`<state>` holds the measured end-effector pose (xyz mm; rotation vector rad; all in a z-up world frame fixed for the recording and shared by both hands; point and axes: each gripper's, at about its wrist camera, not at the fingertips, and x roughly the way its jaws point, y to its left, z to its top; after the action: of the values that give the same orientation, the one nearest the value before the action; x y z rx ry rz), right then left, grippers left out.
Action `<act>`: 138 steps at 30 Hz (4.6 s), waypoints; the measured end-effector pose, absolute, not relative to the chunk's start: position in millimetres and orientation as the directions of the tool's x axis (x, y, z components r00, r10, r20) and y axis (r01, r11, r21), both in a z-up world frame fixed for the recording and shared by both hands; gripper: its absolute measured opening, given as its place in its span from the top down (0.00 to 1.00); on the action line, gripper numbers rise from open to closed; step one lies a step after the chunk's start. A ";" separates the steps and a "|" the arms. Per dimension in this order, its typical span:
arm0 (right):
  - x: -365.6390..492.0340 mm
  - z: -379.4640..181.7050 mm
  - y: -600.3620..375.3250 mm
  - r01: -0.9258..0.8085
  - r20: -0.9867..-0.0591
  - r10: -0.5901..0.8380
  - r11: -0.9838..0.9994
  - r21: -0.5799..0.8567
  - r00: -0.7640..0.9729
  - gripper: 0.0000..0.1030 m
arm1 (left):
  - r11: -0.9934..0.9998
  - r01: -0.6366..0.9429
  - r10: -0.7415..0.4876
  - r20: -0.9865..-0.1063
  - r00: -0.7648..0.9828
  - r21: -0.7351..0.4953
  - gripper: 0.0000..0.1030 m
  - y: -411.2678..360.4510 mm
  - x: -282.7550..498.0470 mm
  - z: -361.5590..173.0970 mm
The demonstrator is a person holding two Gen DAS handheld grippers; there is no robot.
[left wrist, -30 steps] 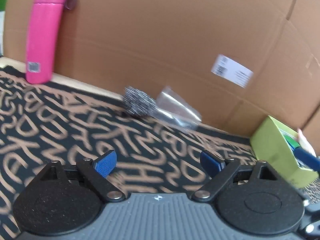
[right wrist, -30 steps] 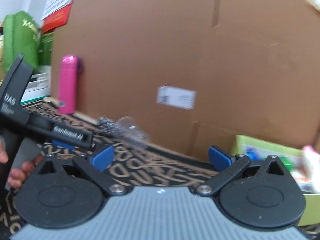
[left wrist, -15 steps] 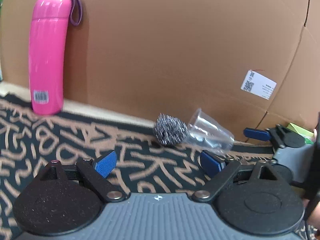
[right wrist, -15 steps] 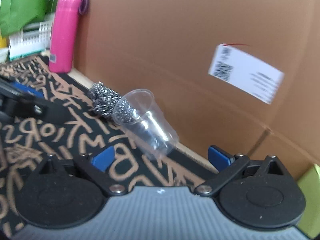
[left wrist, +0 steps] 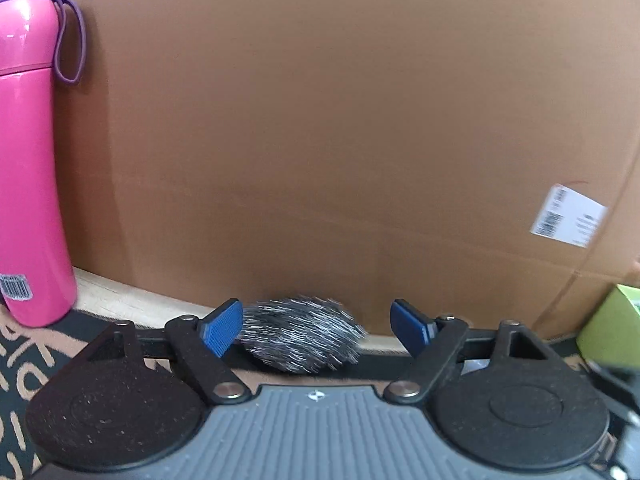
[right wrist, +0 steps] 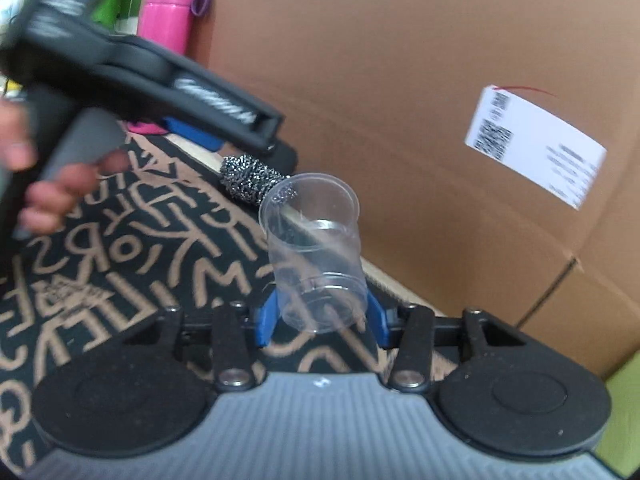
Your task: Organize objects
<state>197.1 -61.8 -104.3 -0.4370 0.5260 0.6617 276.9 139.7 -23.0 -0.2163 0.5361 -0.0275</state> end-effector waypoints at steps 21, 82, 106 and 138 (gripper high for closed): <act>130.8 -91.2 -98.4 -0.671 -0.581 0.521 0.739 -0.059 0.625 0.31 | 0.984 0.084 -0.159 -0.547 0.822 -0.159 0.54 127.6 261.7 -31.6; 8.6 -42.9 -297.0 -0.240 -0.360 0.265 0.964 0.113 0.895 0.52 | 0.820 0.495 -0.571 -0.460 0.680 -0.285 0.55 -44.6 146.8 31.1; 166.3 -51.7 -422.4 0.020 -0.381 -0.016 1.000 0.006 0.924 0.23 | 0.856 0.456 -0.517 -0.440 0.734 -0.245 0.05 -219.4 233.3 32.2; -27.1 -34.8 -377.8 0.052 -0.436 -0.062 0.998 -0.036 0.898 0.00 | 0.952 0.303 -0.275 -0.552 0.787 -0.042 0.00 -177.3 59.2 11.7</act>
<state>-27.1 -377.8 -34.8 -0.0237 0.4526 -0.0588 59.2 -177.3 11.7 0.0504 0.5873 -0.3118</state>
